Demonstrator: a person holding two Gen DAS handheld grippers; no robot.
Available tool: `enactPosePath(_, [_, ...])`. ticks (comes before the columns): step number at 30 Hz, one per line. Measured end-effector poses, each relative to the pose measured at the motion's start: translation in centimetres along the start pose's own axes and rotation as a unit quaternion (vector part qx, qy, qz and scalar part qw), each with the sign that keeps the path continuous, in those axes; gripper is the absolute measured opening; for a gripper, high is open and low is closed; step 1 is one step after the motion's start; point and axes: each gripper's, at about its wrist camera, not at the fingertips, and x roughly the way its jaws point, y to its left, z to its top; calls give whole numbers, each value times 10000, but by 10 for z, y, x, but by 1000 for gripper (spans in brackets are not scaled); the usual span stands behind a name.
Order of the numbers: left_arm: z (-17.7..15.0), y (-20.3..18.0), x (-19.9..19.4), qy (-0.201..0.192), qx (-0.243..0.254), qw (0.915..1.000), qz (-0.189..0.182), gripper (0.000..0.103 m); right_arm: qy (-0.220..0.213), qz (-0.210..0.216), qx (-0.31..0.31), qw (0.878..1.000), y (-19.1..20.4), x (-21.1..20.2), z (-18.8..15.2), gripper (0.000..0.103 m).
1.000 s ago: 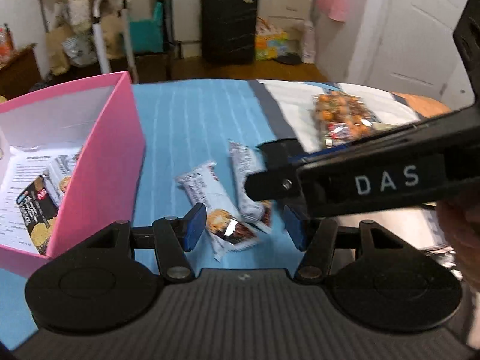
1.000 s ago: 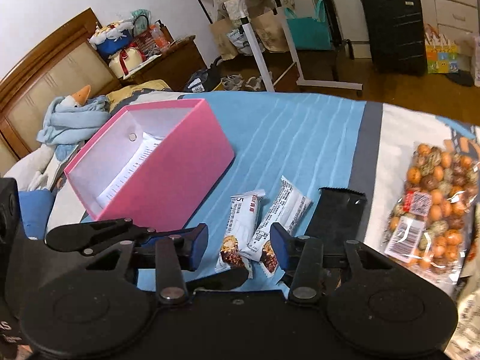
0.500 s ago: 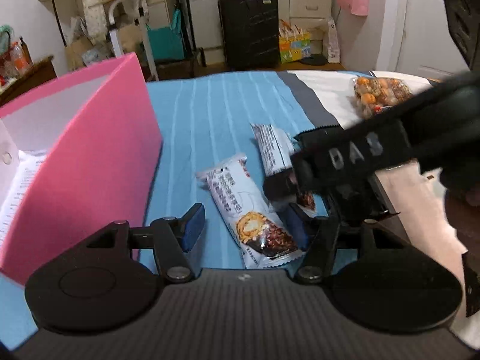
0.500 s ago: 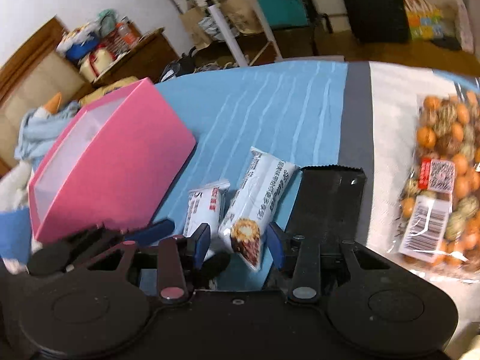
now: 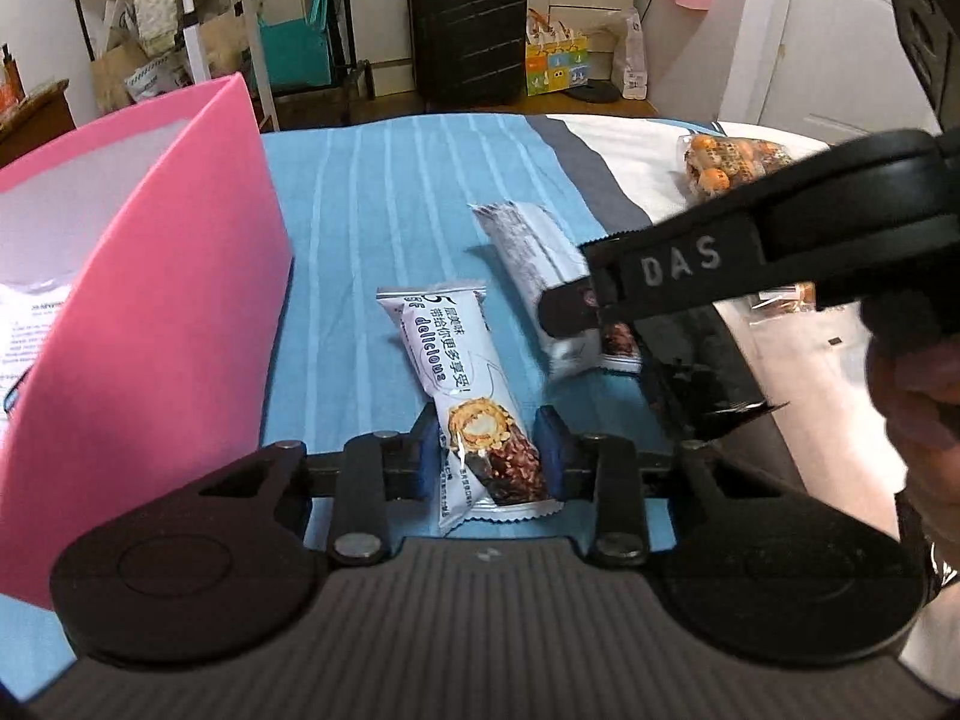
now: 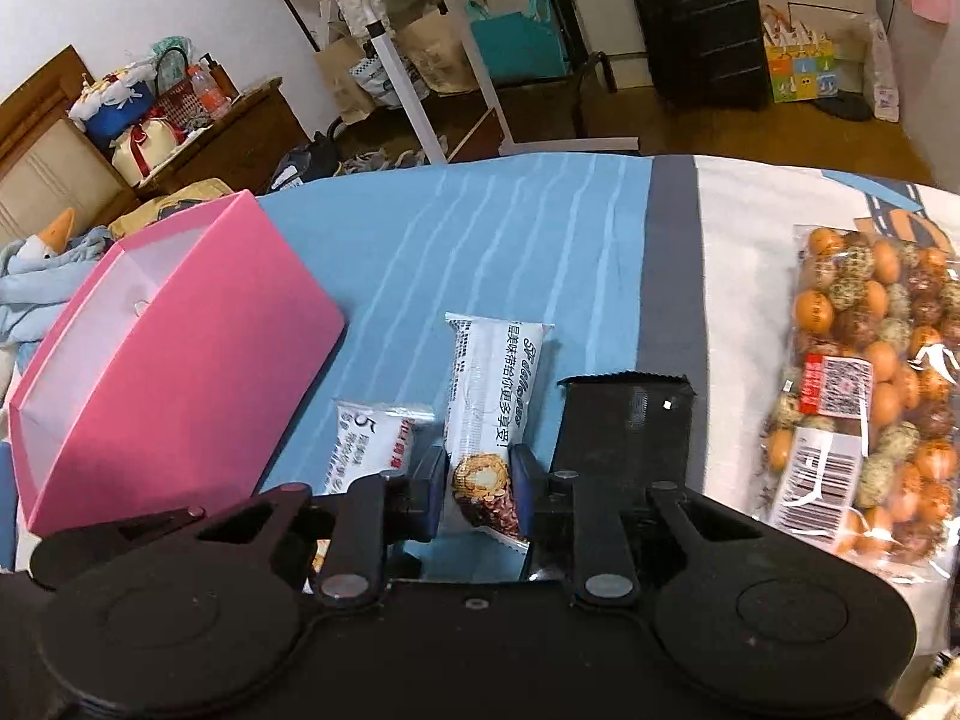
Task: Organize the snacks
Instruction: 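Grasp a white wafer bar with the left gripper while the right gripper grasps another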
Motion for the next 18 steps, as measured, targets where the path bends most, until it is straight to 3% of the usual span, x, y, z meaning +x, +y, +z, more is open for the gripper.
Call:
enactPosePath(5, [2, 2, -8, -61, 64, 9999, 74, 31, -199, -40, -9, 9998, 0, -23, -4, 27])
enactPosePath(14, [5, 12, -17, 410, -245, 9981, -389, 31, -2, -551, -23, 9985, 5, -57, -22, 27])
enactPosePath(18, [5, 8, -34, 324, -122, 9984, -441, 31, -30, -676, 176, 9976, 5, -71, -36, 27])
